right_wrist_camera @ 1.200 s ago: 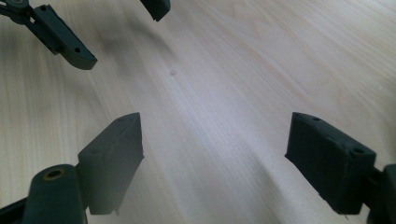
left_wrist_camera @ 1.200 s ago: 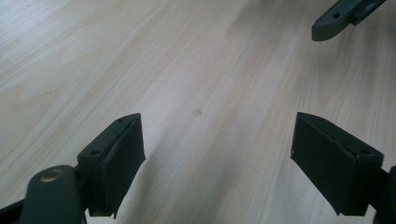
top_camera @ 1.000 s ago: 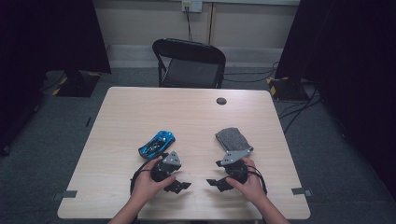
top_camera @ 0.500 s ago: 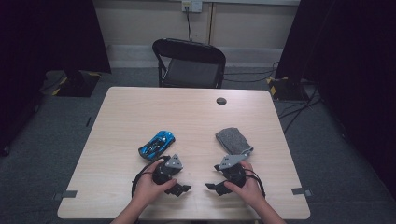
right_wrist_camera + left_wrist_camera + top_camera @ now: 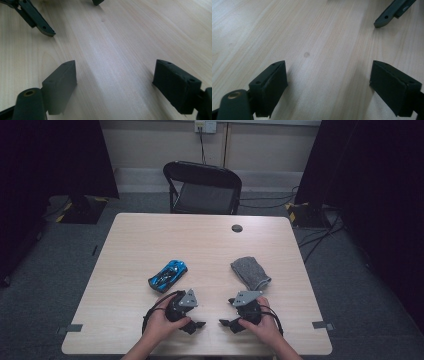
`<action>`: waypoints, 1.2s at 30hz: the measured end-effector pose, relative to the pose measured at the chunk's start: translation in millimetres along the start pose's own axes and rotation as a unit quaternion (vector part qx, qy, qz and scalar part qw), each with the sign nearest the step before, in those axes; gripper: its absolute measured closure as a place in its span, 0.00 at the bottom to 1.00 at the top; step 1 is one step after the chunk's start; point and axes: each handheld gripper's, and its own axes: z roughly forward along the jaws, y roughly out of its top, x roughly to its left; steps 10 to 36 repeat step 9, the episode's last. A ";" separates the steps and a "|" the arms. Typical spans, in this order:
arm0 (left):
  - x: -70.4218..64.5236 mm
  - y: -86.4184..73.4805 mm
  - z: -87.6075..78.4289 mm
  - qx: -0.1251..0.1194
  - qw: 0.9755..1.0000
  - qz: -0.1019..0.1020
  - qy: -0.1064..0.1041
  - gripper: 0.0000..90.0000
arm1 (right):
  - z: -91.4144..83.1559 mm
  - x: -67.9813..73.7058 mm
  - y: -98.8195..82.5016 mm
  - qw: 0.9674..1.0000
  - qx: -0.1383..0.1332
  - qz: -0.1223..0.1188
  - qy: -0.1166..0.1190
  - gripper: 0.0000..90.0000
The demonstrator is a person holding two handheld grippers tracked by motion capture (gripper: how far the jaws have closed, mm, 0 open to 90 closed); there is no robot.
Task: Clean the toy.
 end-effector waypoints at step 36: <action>0.5 -3.6 5.7 -0.015 1.000 0.012 -0.009 0.02 | 0.6 -0.6 0.4 1.000 0.000 -0.002 0.004 0.20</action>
